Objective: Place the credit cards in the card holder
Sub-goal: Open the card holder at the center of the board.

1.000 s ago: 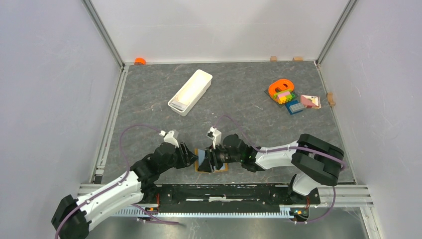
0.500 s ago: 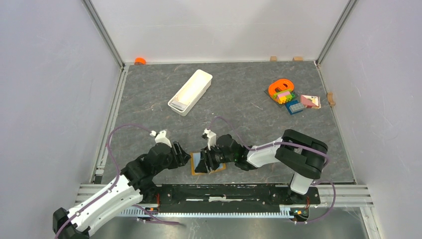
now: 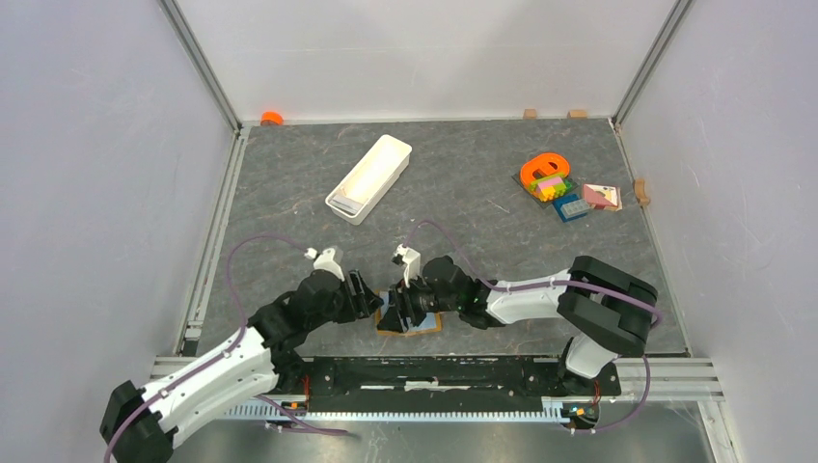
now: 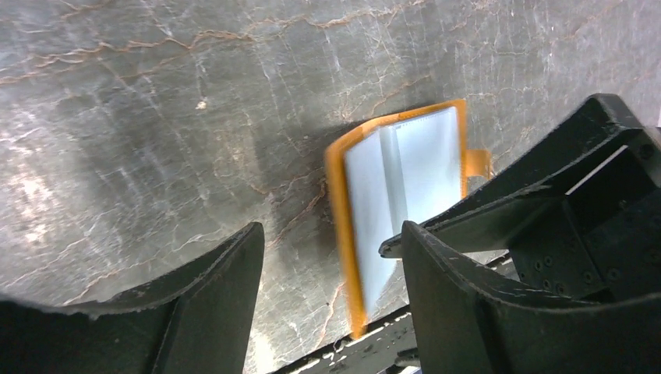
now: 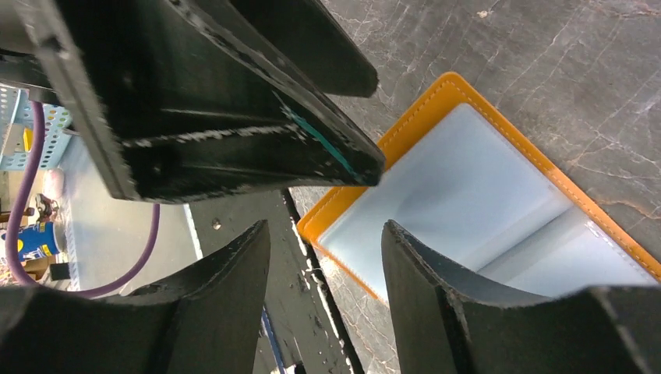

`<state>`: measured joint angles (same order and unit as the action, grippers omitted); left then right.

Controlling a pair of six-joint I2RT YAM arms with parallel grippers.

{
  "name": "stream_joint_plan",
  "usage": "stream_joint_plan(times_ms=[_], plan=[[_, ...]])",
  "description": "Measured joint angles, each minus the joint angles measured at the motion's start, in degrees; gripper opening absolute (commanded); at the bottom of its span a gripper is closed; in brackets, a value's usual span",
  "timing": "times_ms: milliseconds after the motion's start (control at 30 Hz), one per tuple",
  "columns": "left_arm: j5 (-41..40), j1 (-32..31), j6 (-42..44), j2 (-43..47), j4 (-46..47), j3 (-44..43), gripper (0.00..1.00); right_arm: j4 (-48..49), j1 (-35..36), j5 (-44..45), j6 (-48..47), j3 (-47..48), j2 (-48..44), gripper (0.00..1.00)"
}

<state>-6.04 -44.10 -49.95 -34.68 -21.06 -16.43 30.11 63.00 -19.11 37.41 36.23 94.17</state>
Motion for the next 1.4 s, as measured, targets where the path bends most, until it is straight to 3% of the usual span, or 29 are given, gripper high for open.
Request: stream_joint_plan(times_ms=[233, 700, 1000, 1267, 1400], plan=[[3.21, 0.00, 0.00, -6.95, 7.06, 2.12, 0.70, -2.01, 0.00, 1.62, -0.44, -0.17, -0.76, 0.59], [4.94, 0.04, -0.04, -10.05, 14.27, 5.81, 0.49, -8.35, 0.00, 7.52, -0.83, -1.29, -1.49, 0.57], [4.87, 0.04, -0.09, -12.85, 18.84, 7.13, 0.34, -7.63, 0.00, 10.67, 0.96, -4.00, -3.06, 0.57], [4.87, 0.04, -0.09, -15.17, 22.58, 7.80, 0.33, 1.03, -0.09, 11.50, 4.94, -9.57, -3.93, 0.57], [4.92, 0.04, -0.15, -15.96, 23.58, 7.80, 0.44, 6.99, -0.66, 11.19, 7.85, -13.03, -3.91, 0.57]])
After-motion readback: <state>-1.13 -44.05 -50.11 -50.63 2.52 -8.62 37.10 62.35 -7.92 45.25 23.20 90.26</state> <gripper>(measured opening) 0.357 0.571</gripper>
